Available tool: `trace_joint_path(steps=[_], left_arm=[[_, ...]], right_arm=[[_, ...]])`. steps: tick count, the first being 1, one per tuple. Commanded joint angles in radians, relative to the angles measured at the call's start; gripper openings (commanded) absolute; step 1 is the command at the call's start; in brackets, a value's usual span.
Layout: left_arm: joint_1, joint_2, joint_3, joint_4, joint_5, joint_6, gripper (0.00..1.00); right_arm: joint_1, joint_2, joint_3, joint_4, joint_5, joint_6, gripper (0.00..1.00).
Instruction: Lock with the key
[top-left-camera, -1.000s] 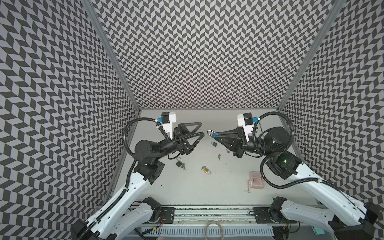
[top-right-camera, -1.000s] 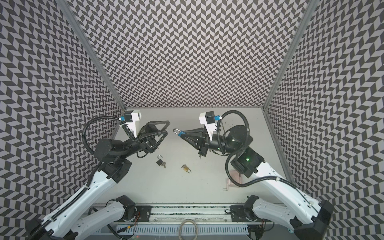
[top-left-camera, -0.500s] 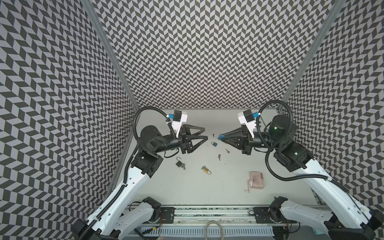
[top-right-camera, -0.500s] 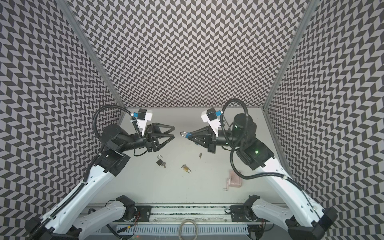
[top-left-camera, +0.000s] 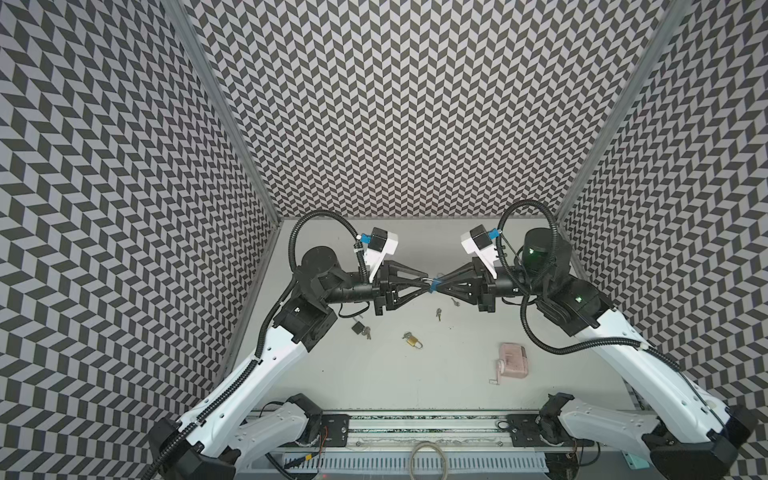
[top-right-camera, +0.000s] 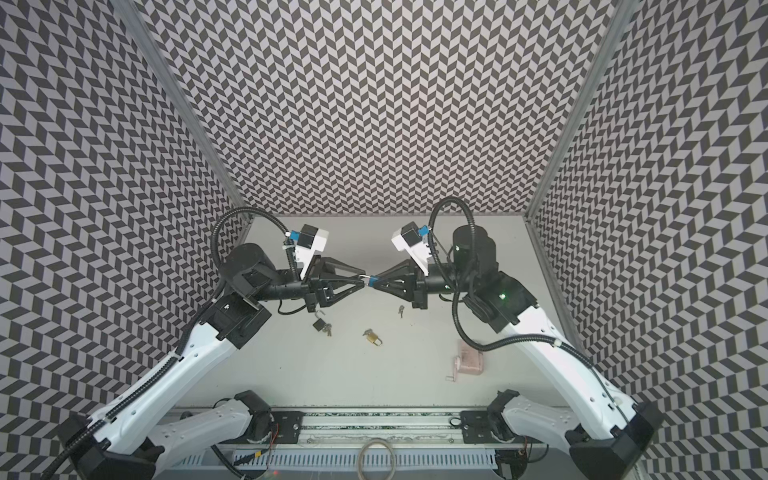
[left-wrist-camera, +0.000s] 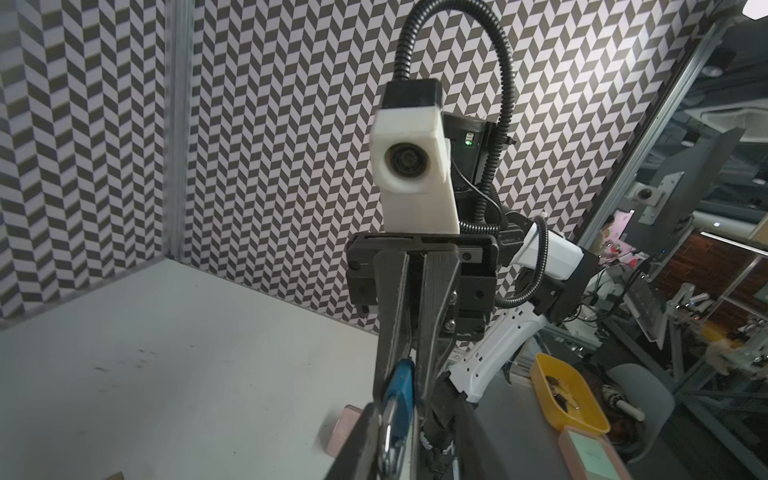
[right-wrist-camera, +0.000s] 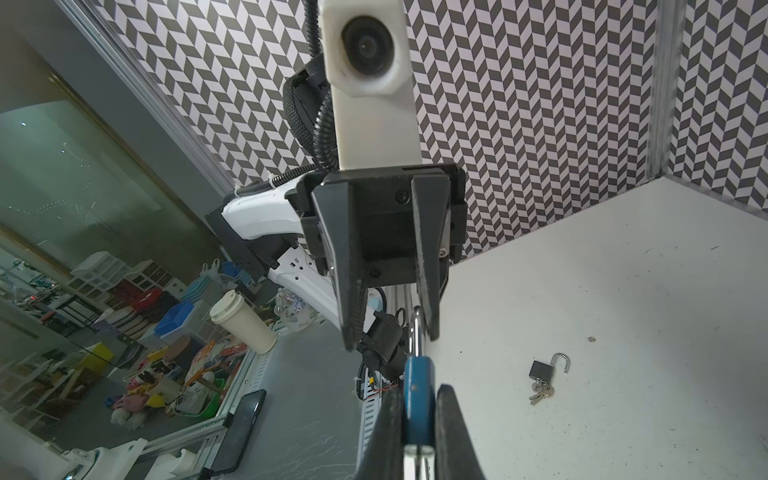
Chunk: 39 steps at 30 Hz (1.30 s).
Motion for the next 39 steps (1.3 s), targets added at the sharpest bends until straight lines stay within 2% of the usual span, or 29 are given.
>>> trace_joint_path(steps=[1, 5, 14, 20, 24, 27, 29, 31, 34, 39], left_arm=[[-0.004, -0.006, 0.028, -0.011, 0.013, 0.019, 0.20], [-0.004, -0.014, 0.030, -0.022, 0.002, 0.021, 0.16], [-0.002, -0.030, 0.029, -0.029, -0.013, 0.044, 0.00], [-0.003, -0.037, 0.025, -0.014, 0.001, 0.040, 0.00], [-0.018, -0.035, 0.006, 0.030, 0.008, 0.029, 0.00], [-0.106, 0.001, -0.023, 0.108, -0.009, -0.028, 0.00], [-0.189, 0.039, -0.031, 0.123, -0.045, -0.019, 0.00], [-0.235, 0.067, -0.043, 0.137, -0.058, -0.015, 0.00], [-0.232, 0.057, -0.078, 0.170, -0.072, -0.036, 0.00], [-0.179, 0.015, -0.074, 0.155, -0.064, -0.039, 0.00]], right_arm=[[-0.004, -0.020, 0.011, 0.041, -0.004, -0.021, 0.00], [-0.004, -0.025, 0.012, 0.036, 0.006, -0.024, 0.00], [-0.007, -0.037, 0.013, 0.033, 0.012, -0.026, 0.00], [-0.007, -0.037, 0.007, 0.037, 0.011, -0.024, 0.00], [-0.004, -0.026, -0.008, 0.104, 0.004, 0.030, 0.00], [0.024, -0.002, -0.029, 0.250, 0.018, 0.119, 0.00], [0.056, 0.021, -0.023, 0.321, 0.015, 0.148, 0.00], [0.072, 0.035, -0.017, 0.376, 0.008, 0.170, 0.00], [0.072, 0.005, -0.044, 0.446, 0.022, 0.198, 0.00], [0.054, -0.066, -0.085, 0.444, 0.067, 0.183, 0.00]])
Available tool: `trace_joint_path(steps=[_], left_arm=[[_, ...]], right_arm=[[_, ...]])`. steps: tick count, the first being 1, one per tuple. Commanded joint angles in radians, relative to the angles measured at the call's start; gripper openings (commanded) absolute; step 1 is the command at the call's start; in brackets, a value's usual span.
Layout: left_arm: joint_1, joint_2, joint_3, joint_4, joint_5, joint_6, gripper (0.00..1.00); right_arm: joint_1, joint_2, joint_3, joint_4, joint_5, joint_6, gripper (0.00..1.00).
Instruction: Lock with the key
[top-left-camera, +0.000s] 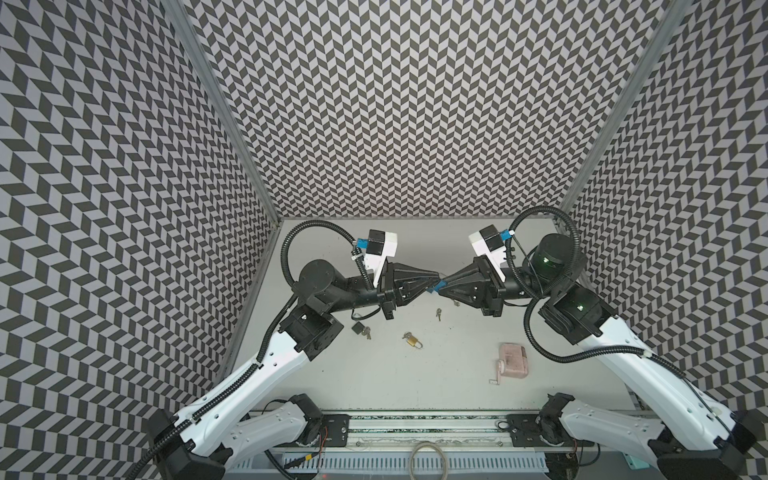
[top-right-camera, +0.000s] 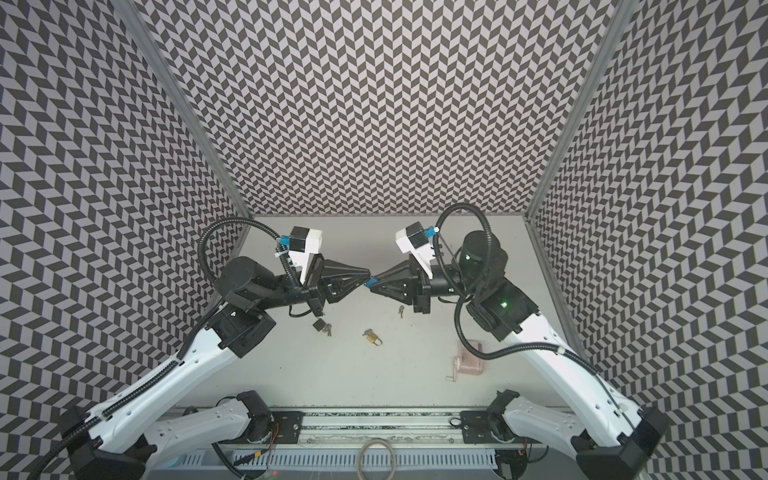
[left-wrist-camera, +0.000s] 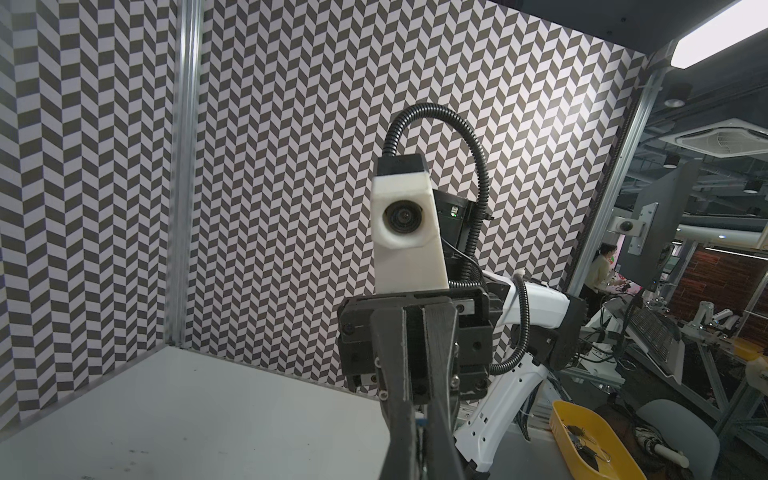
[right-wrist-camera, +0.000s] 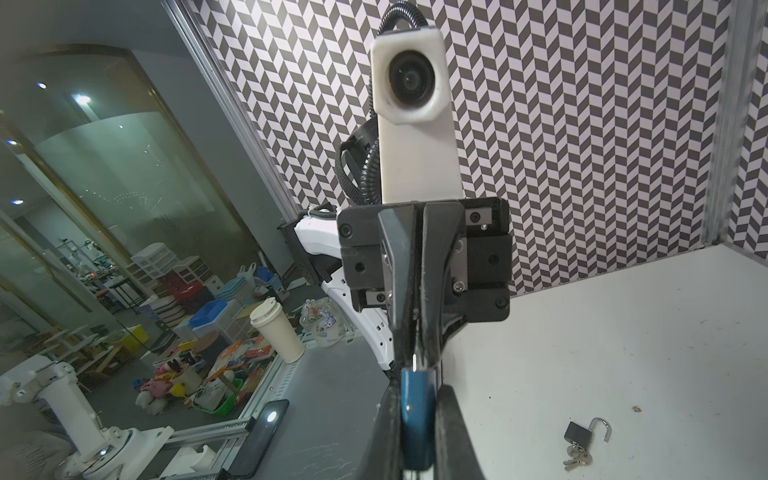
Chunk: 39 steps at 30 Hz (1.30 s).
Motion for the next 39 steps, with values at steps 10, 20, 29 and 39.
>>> trace_joint_path(steps=[10, 20, 29, 39], left_arm=[[0.087, -0.050, -0.021, -0.047, 0.170, -0.044, 0.00], [0.123, -0.094, -0.027, -0.052, 0.161, -0.050, 0.00], [0.133, -0.092, -0.053, 0.054, 0.166, -0.145, 0.00], [0.135, -0.096, -0.064, 0.065, 0.129, -0.170, 0.00]], right_arm=[[-0.025, -0.098, -0.096, 0.156, 0.123, 0.030, 0.00], [-0.026, -0.096, -0.095, 0.128, 0.122, 0.016, 0.00], [-0.026, -0.069, -0.097, 0.105, 0.075, -0.004, 0.05], [-0.026, -0.126, -0.170, 0.146, 0.152, -0.023, 0.66]])
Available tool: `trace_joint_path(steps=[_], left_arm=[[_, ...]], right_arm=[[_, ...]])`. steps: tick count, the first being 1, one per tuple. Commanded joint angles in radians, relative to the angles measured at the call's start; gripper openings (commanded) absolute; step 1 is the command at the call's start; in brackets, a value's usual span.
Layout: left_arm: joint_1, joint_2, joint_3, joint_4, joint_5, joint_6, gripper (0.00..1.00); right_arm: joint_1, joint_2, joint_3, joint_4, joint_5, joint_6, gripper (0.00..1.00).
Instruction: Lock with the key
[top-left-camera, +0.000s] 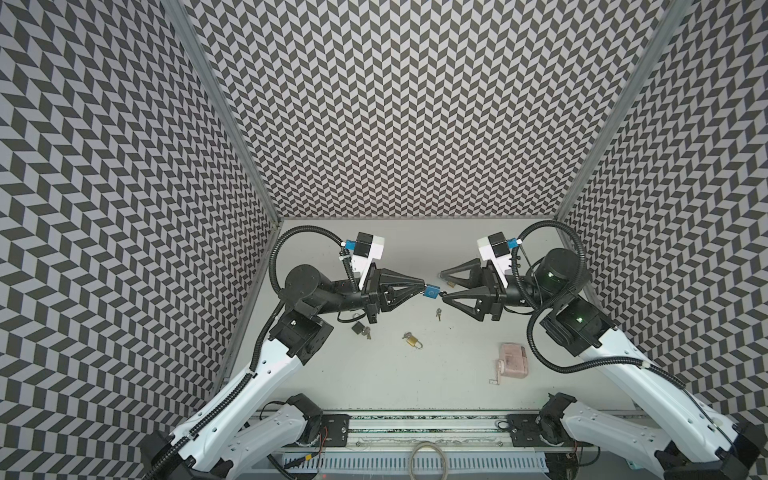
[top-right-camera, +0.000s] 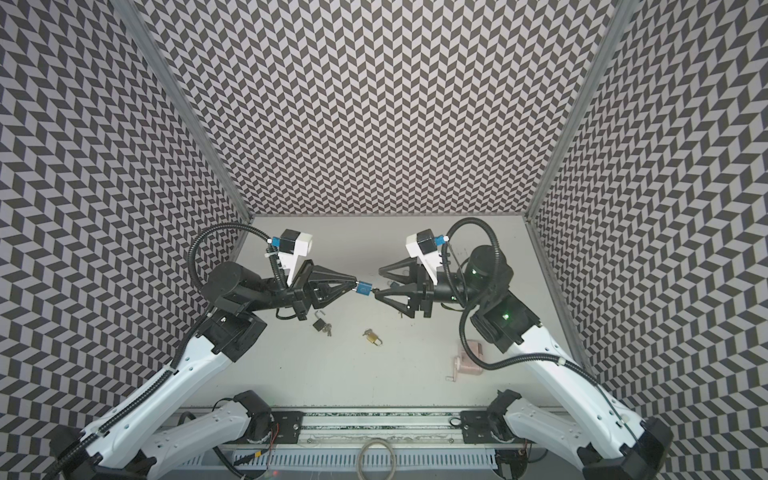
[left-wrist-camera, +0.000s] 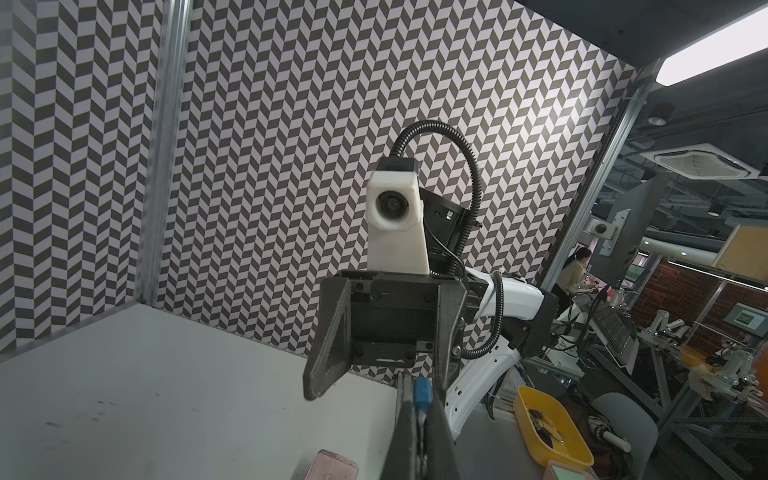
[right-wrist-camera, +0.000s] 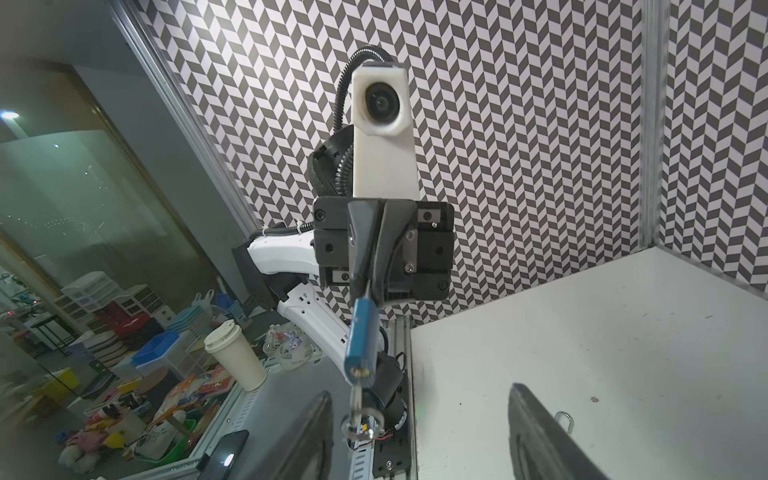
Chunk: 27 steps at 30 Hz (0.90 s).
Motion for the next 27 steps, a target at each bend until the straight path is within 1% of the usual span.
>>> trace_joint_path(steps=[1, 2, 4, 7, 9, 11, 12, 16, 20, 24, 27], left_arm=[[0.011, -0.012, 0.002, 0.042, -0.007, -0.018, 0.00], [0.010, -0.009, 0.001, 0.042, -0.006, -0.019, 0.00], [0.010, -0.007, 0.000, 0.044, -0.002, -0.020, 0.00], [0.010, 0.002, -0.003, 0.047, 0.002, -0.021, 0.00], [0.010, 0.006, -0.003, 0.051, 0.004, -0.025, 0.00], [0.008, 0.011, -0.004, 0.055, 0.008, -0.029, 0.00], [0.008, 0.014, -0.004, 0.059, 0.009, -0.030, 0.00], [0.006, 0.019, -0.006, 0.065, 0.012, -0.034, 0.00], [0.006, 0.018, -0.009, 0.065, 0.012, -0.034, 0.00], [0.006, 0.020, -0.009, 0.064, 0.013, -0.034, 0.00], [0.006, 0.018, -0.010, 0.060, 0.008, -0.028, 0.00]], right_arm=[[-0.002, -0.043, -0.025, 0.037, 0.073, -0.029, 0.66], [-0.001, -0.046, -0.025, 0.026, 0.090, -0.037, 0.64], [-0.002, -0.049, -0.026, 0.034, 0.082, -0.037, 0.62], [-0.001, -0.044, -0.028, 0.095, 0.013, -0.013, 0.59], [-0.001, -0.045, -0.041, 0.181, -0.043, 0.030, 0.58], [0.000, -0.042, -0.054, 0.251, -0.071, 0.073, 0.59], [0.000, -0.035, -0.053, 0.258, -0.073, 0.082, 0.59], [0.002, 0.005, -0.019, 0.191, -0.059, 0.051, 0.59], [0.009, 0.028, -0.010, 0.183, -0.060, 0.053, 0.59], [0.021, 0.041, 0.001, 0.154, -0.065, 0.034, 0.59], [0.025, 0.033, 0.006, 0.115, -0.039, 0.002, 0.58]])
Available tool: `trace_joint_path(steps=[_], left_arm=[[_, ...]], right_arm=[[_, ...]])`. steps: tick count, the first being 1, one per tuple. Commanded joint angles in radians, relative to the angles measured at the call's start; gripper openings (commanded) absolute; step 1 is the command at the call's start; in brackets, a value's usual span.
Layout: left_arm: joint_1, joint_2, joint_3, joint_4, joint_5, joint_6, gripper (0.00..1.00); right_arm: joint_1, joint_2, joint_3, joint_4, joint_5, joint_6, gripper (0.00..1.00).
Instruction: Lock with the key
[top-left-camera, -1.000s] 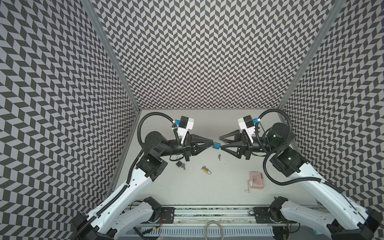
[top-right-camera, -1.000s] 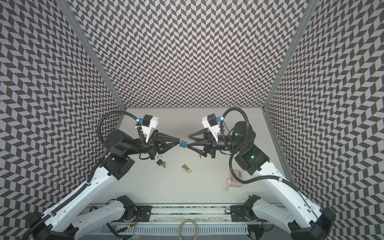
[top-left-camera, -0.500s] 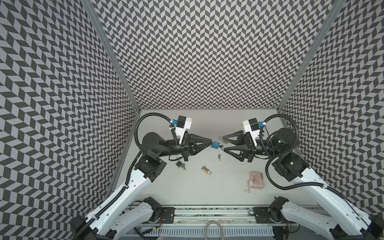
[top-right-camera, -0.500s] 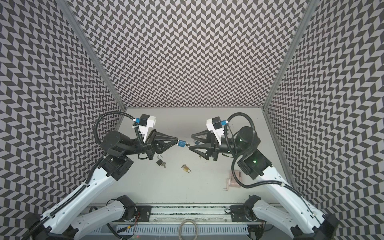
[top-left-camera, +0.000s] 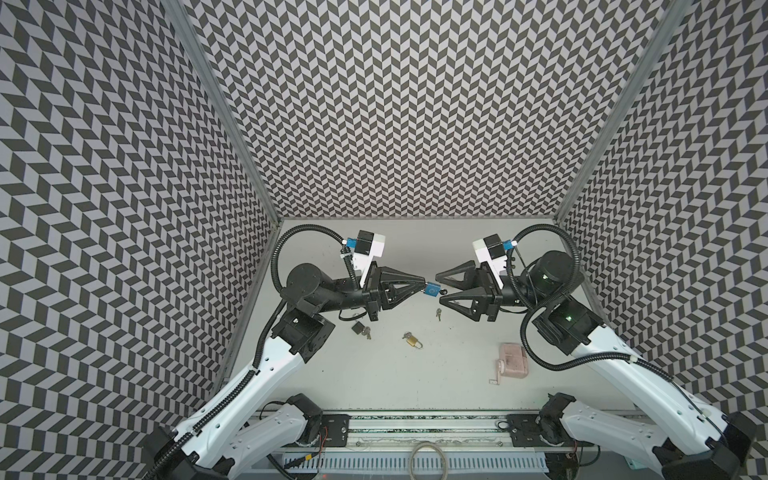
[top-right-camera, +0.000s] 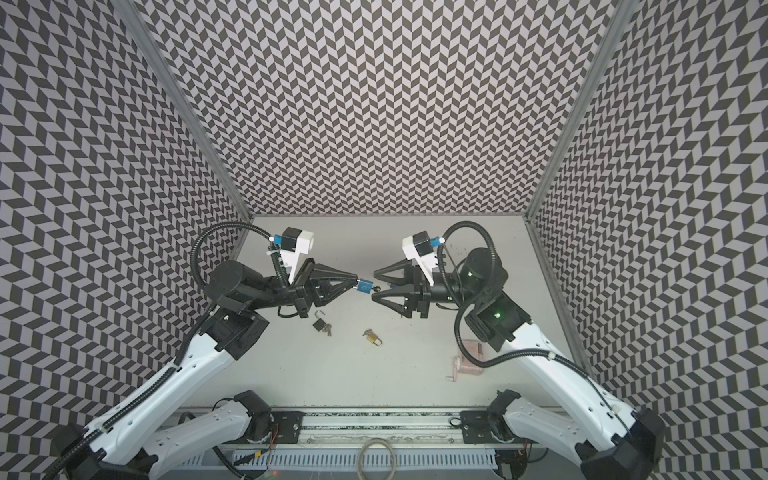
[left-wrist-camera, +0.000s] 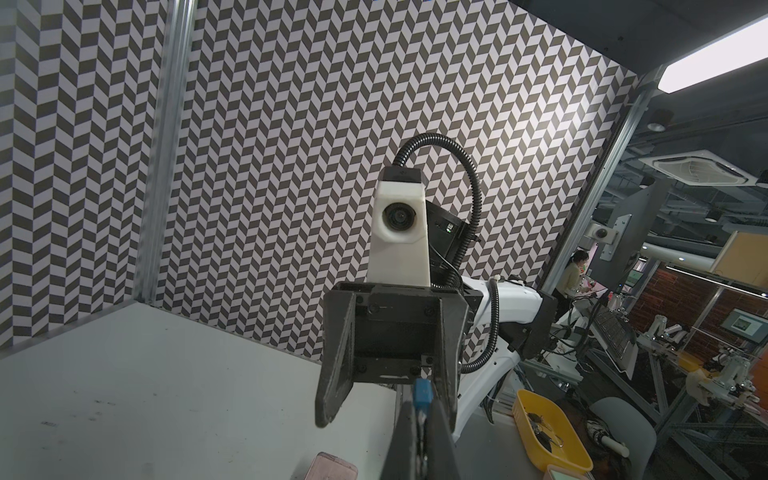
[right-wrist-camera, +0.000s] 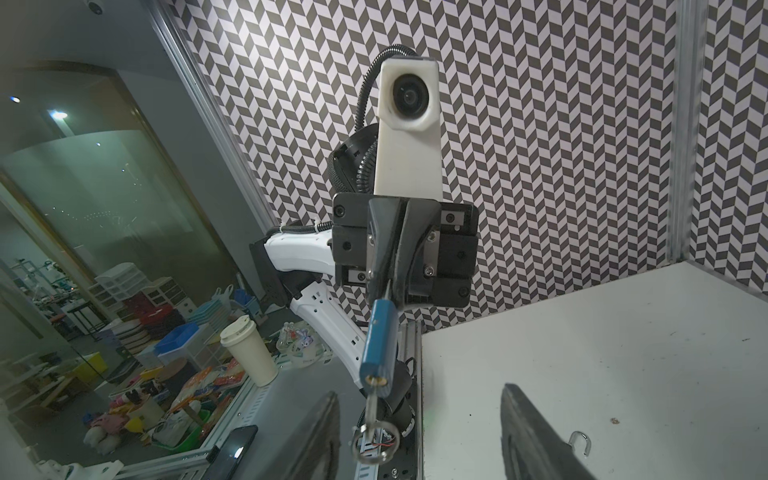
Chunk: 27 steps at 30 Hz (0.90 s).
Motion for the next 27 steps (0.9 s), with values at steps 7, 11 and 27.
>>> trace_joint_path(steps=[7, 11, 27], left_arm=[[0.004, -0.008, -0.005, 0.018, -0.001, 0.001, 0.00], [0.004, -0.010, -0.005, 0.014, -0.001, 0.003, 0.00], [0.008, -0.001, 0.003, 0.004, -0.007, 0.012, 0.00]], right_arm=[[0.008, -0.068, 0.010, -0.056, 0.122, -0.085, 0.41], [0.008, -0.079, 0.005, -0.052, 0.134, -0.081, 0.32], [0.008, -0.065, 0.025, -0.081, 0.110, -0.101, 0.00]])
